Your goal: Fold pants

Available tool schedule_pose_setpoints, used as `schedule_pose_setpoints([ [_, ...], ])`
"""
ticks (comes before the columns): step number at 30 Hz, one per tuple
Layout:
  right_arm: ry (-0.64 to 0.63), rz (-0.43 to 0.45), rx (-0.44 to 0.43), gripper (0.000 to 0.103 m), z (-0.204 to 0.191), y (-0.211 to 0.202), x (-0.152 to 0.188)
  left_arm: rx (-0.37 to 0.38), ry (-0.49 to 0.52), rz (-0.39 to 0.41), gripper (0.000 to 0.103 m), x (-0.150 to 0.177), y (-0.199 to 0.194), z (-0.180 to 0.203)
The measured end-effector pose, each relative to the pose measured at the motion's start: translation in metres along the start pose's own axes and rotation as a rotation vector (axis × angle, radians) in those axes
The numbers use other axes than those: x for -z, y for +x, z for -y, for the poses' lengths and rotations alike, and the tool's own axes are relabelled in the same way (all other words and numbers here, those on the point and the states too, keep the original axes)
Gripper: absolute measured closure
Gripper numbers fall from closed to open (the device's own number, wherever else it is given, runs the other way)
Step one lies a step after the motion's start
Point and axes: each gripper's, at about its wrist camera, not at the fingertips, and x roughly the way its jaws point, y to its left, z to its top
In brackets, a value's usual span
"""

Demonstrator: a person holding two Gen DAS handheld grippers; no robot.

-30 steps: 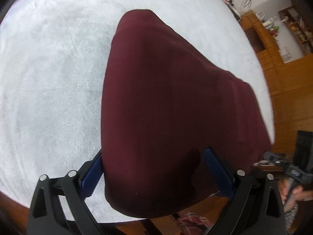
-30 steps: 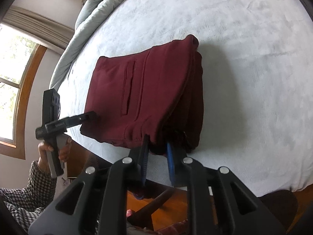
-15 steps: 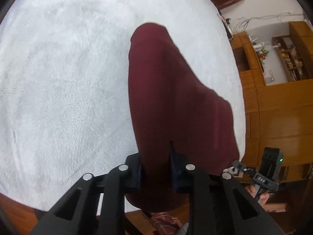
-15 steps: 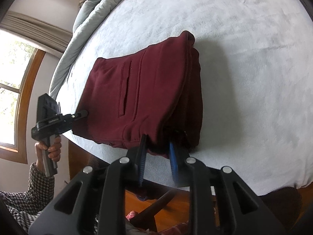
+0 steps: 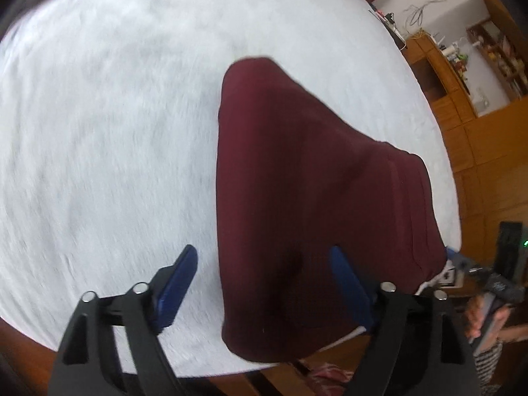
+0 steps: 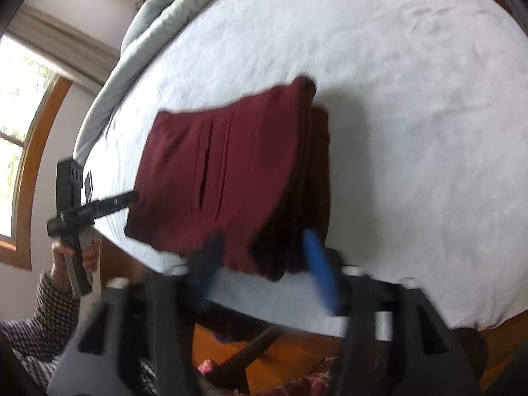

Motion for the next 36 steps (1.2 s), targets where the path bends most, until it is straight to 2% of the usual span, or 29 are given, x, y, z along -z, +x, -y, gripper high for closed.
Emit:
schedule_pose_setpoints([
  [1,0.011,0.016,-0.004,0.024,0.002,-0.002,-0.004,0.010,-0.004,-0.005,0.016,-0.003,0.000,0.004],
  [4,0.044,0.023,-0.050,0.023,0.010,0.002,-0.015,0.037,-0.020,-0.031,0.013,-0.015,0.011,0.004],
  [9,0.109,-0.036,-0.102,0.023,0.030,0.030,-0.025,0.075,-0.036,-0.089,0.013,-0.013,0.024,-0.015],
  [12,0.140,-0.068,-0.131,0.023,0.041,0.044,-0.027,0.103,-0.023,-0.105,0.013,-0.015,0.032,-0.011],
  [15,0.146,-0.102,-0.147,0.022,0.049,0.057,-0.027,0.189,-0.001,-0.138,0.013,-0.016,0.038,-0.003],
  [19,0.167,-0.137,-0.184,0.020,0.056,0.075,-0.026,0.224,-0.006,-0.160,0.013,-0.021,0.044,0.005],
  [21,0.175,-0.141,-0.225,0.020,0.056,0.082,-0.027,0.236,-0.011,-0.174,0.013,-0.026,0.050,0.005],
  [23,0.165,-0.146,-0.243,0.026,0.054,0.085,-0.028,0.246,-0.030,-0.183,0.013,-0.030,0.056,0.006],
  [24,0.150,-0.144,-0.231,0.029,0.052,0.085,-0.028,0.242,-0.035,-0.184,0.016,-0.032,0.056,0.006],
  [25,0.135,-0.140,-0.217,0.036,0.050,0.085,-0.028,0.212,-0.041,-0.185,0.031,-0.033,0.056,0.007],
  [26,0.126,-0.132,-0.217,0.049,0.048,0.081,-0.027,0.178,-0.048,-0.183,0.037,-0.037,0.058,0.015],
  [27,0.121,-0.124,-0.223,0.053,0.047,0.077,-0.026,0.188,-0.065,-0.172,0.048,-0.038,0.054,0.014],
  [28,0.115,-0.116,-0.230,0.061,0.046,0.073,-0.025,0.199,-0.081,-0.163,0.060,-0.039,0.051,0.012],
  [30,0.109,-0.098,-0.227,0.065,0.041,0.063,-0.022,0.219,-0.107,-0.144,0.074,-0.038,0.042,0.012],
  [33,0.076,-0.065,-0.190,0.068,0.028,0.053,-0.018,0.213,-0.099,-0.094,0.077,-0.036,0.034,0.021],
  [36,0.057,-0.036,-0.194,0.069,0.018,0.039,-0.019,0.229,-0.089,-0.055,0.078,-0.032,0.027,0.018],
])
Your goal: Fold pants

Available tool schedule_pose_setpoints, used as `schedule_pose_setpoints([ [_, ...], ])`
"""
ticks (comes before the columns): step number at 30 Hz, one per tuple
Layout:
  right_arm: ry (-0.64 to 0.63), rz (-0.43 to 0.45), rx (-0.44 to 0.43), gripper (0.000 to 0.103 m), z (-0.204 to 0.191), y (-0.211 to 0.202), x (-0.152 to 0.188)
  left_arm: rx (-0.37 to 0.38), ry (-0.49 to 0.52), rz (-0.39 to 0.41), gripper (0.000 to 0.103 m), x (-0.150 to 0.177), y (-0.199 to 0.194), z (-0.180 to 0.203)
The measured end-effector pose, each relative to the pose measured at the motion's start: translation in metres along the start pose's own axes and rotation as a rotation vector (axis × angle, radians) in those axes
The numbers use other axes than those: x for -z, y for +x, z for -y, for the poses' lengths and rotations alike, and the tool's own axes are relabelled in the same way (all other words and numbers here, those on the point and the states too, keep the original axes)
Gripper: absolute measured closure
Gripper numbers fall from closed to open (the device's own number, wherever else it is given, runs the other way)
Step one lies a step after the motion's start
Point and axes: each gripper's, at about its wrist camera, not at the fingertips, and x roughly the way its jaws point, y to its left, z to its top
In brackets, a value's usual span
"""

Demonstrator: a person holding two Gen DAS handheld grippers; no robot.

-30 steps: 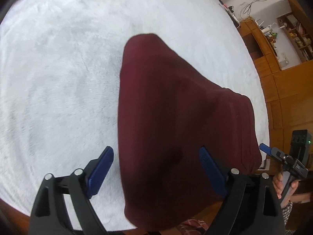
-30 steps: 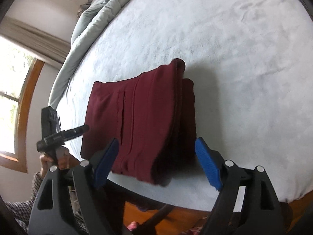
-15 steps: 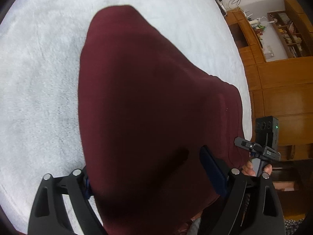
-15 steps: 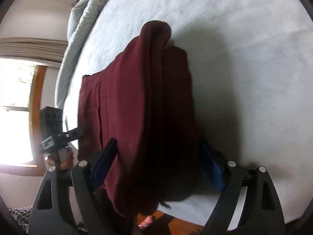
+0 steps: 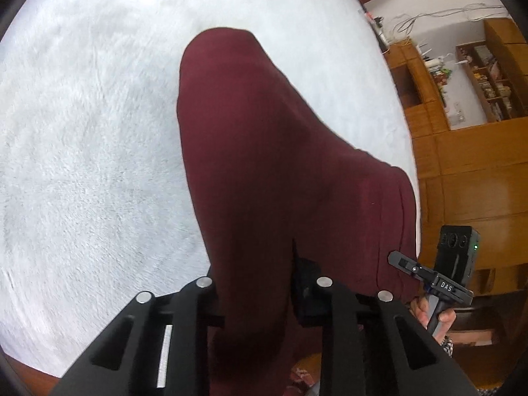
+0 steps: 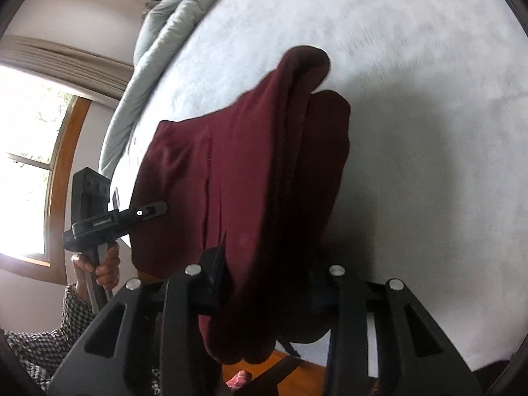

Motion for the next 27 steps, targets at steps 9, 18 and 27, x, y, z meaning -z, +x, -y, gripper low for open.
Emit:
schedule_pose_setpoints([
  [9,-0.123,0.091,0.042,0.069,-0.039,-0.044,-0.029,0.133,0.068,0.104,0.079,-0.023,-0.023,0.042],
  [18,-0.195,0.160,0.092,0.069,-0.048,-0.045,-0.105,0.095,0.129,0.211,0.079,-0.096,-0.020,0.072],
  [27,-0.084,0.073,0.146,0.068,0.010,0.038,-0.154,-0.052,0.092,0.154,0.079,-0.147,0.043,0.031],
])
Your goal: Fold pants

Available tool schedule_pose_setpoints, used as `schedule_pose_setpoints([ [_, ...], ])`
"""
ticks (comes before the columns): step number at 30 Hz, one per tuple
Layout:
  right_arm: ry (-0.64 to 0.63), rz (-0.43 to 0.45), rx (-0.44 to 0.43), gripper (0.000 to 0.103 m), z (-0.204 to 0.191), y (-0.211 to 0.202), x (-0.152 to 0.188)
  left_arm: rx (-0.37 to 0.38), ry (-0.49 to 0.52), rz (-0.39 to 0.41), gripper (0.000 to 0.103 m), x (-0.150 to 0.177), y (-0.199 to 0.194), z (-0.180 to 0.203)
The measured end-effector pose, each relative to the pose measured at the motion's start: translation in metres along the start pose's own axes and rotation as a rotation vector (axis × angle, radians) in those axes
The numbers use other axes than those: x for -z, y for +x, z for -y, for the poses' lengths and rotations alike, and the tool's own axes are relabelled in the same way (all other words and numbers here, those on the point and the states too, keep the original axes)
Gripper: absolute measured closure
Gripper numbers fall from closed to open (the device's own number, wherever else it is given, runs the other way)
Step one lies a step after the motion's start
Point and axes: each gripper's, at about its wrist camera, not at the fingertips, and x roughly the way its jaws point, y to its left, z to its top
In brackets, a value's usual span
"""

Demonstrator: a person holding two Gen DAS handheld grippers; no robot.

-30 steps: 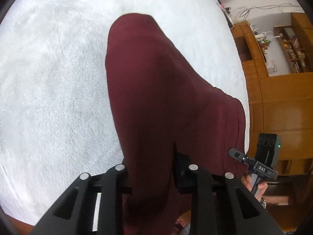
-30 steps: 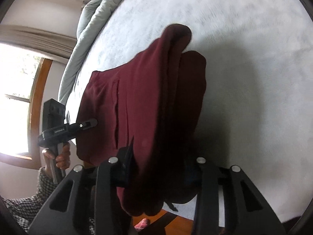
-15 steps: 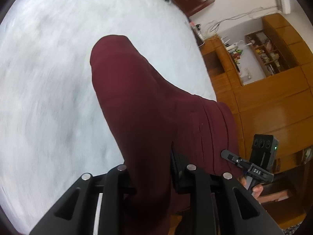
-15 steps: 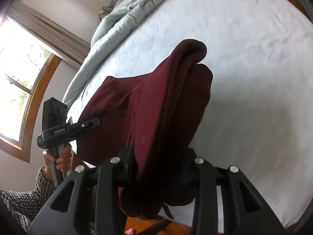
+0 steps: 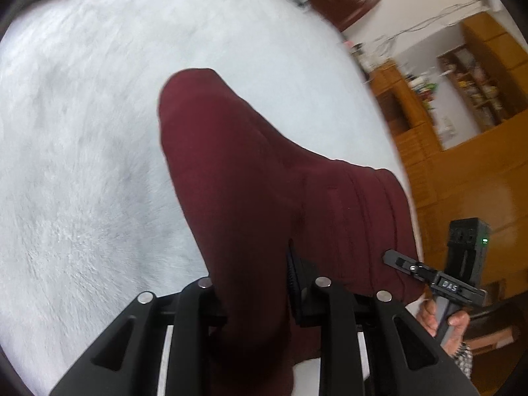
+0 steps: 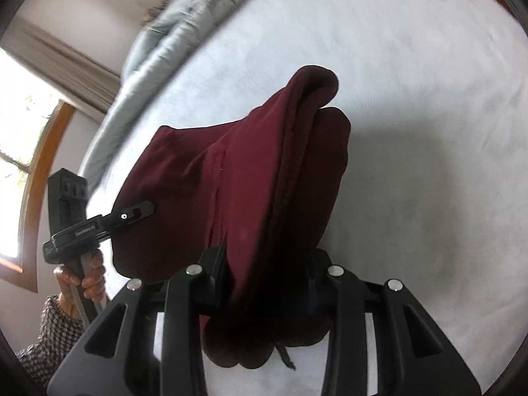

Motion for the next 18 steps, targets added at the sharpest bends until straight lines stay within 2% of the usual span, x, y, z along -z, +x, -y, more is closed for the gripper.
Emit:
schedule_pose_setpoints([
  [1,0.023,-0.014,0.024,0.066,0.011,0.011,0.002,-0.021,0.000,-0.006,0.077,-0.001,0.008,-0.001],
  [2,0.045,-0.018,0.011,0.064,0.019,0.016,0.005,-0.019,-0.007,-0.012,0.077,0.000,0.013,-0.007],
  [4,0.122,-0.010,-0.072,0.062,0.038,0.018,0.011,0.002,-0.028,-0.014,0.073,0.002,0.017,-0.015],
  [5,0.117,-0.005,-0.079,0.059,0.038,0.016,0.013,0.003,-0.020,-0.009,0.072,0.003,0.015,-0.018],
  [7,0.105,0.003,-0.051,0.049,0.034,0.012,0.015,-0.019,-0.005,-0.006,0.059,0.005,0.013,-0.012],
  [10,0.104,0.021,-0.026,0.049,0.030,-0.006,0.020,-0.091,-0.023,-0.001,0.044,0.006,0.004,-0.014],
  [12,0.092,0.045,-0.016,0.048,0.026,-0.026,0.027,-0.113,-0.019,0.032,0.040,0.011,-0.010,-0.009],
  [14,0.081,0.066,-0.043,0.048,0.022,-0.046,0.036,-0.128,-0.010,0.055,0.032,0.022,-0.026,-0.003],
  [18,0.060,0.052,-0.052,0.048,0.006,-0.062,0.053,-0.161,0.006,0.026,0.027,0.042,-0.035,0.003],
])
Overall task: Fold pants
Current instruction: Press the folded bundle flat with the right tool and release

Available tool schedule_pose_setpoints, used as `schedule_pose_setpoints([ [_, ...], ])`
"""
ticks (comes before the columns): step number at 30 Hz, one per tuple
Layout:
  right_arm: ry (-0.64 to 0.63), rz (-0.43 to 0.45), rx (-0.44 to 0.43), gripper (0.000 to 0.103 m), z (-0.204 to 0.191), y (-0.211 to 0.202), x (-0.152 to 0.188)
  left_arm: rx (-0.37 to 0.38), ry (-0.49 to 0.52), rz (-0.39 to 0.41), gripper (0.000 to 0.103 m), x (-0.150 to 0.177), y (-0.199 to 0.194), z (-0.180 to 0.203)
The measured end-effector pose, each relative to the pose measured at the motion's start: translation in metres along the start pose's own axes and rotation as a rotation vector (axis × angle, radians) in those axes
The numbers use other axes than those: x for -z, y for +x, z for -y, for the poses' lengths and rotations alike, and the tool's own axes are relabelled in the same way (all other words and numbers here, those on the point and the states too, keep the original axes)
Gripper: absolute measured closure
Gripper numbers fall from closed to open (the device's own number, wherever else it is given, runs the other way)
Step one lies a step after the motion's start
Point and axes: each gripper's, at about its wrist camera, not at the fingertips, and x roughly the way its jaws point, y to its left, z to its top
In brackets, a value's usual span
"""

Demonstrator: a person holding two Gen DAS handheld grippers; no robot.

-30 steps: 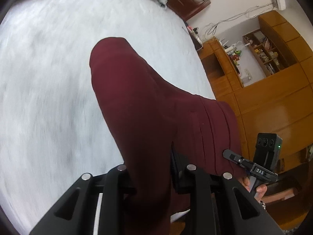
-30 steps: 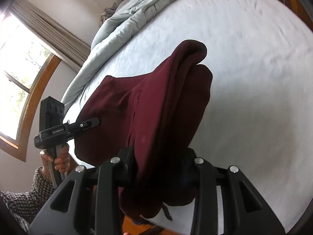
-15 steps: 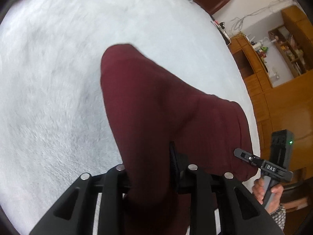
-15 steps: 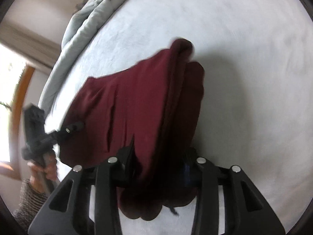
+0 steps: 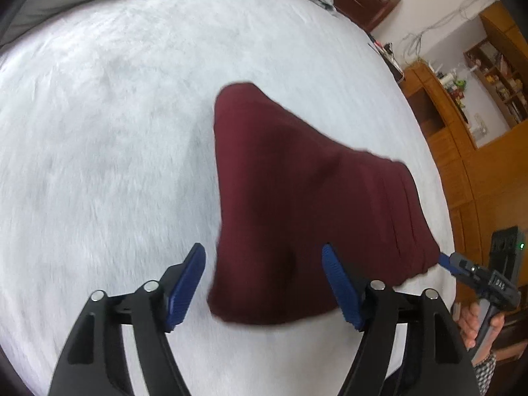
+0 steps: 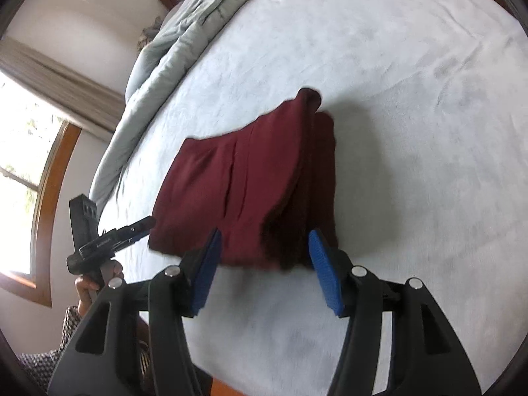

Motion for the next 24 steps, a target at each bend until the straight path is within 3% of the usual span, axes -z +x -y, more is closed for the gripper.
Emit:
schedule_pose_setpoints([
  [4,0.013,-0.038,0.024,0.048,-0.004,0.015,0.005,-0.034,0.010,-0.005,0.026,0.011,0.007,0.012],
  [7,0.090,-0.064,-0.033,0.050,0.002,0.032,0.003,-0.040,-0.011,-0.010,0.024,0.012,0.012,0.013],
  [10,0.053,-0.060,0.003,0.073,-0.003,0.036,0.001,-0.051,-0.019,-0.020,0.023,0.007,0.019,0.018],
  [14,-0.014,-0.017,0.066,0.092,-0.015,0.016,-0.001,-0.054,-0.006,-0.020,0.023,0.003,0.020,0.024],
  [17,0.015,-0.028,0.121,0.092,-0.004,0.017,0.003,-0.039,0.014,-0.007,0.020,0.008,0.017,0.021],
  [20,0.046,-0.081,0.153,0.092,0.007,0.046,0.010,-0.066,0.020,-0.022,0.020,0.010,0.027,0.023],
  [24,0.040,-0.074,0.179,0.091,0.006,0.051,0.012,-0.065,0.004,-0.016,0.019,0.012,0.029,0.023],
])
